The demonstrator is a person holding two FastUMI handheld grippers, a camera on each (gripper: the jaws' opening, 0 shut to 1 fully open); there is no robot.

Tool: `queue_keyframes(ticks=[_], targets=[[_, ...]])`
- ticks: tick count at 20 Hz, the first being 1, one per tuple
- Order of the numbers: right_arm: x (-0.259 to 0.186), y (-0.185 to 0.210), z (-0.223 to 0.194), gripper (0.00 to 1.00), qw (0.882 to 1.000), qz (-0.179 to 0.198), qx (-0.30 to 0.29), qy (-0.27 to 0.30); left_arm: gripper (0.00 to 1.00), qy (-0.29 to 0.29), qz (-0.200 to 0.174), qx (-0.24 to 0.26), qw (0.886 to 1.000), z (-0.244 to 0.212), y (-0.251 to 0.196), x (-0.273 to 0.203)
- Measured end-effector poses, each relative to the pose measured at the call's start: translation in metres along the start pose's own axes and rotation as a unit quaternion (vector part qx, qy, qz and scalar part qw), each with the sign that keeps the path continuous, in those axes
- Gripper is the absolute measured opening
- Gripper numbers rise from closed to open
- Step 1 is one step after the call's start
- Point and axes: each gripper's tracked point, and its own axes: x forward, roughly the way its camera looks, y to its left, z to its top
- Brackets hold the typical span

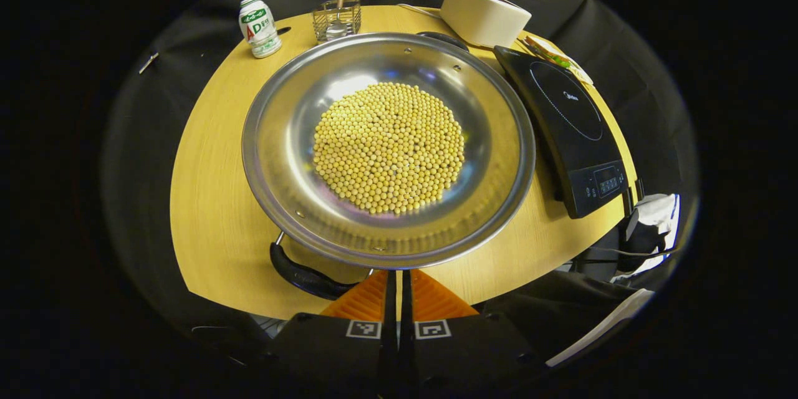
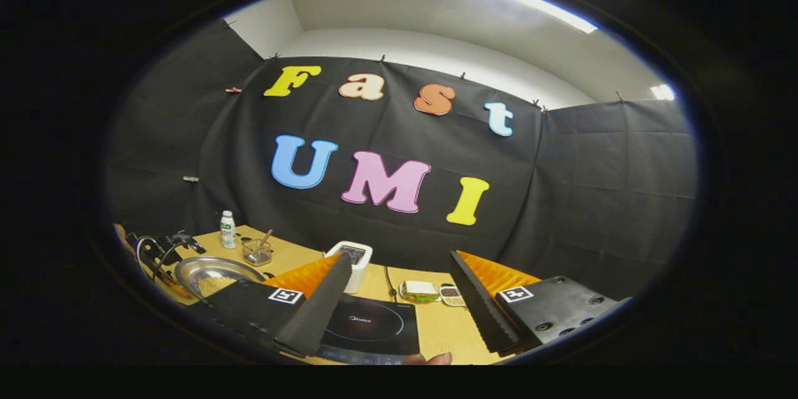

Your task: First push the handle of the pot to place it horizontally, then grasp the pot with both hands and set it on the induction cooktop.

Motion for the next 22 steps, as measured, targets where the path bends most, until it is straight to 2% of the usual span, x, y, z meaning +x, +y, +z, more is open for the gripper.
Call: queue_keyframes(ticks=[3,7,15,22], targets=[[0.0,-0.004,-0.003,0.98,1.0,-0.007,-0.001,0.002,0.05,-0.009,-0.012,-0.02,1.0,0.002,0.007,0.0],[0.0,-0.004,-0.004,0.98,1.0,-0.011,-0.001,0.005,0.05,-0.015,0.004,-0.019,1.0,0.005,0.031,-0.003],[-0.006,0.0,-0.008,0.98,1.0,-0.011,-0.01,0.014,0.05,-0.031,0.05,-0.027,0.998,0.019,0.099,-0.002],[-0.008,0.001,-0.012,0.98,0.999,-0.015,-0.014,0.025,0.05,-0.052,0.093,-0.05,0.993,0.054,0.149,0.005]])
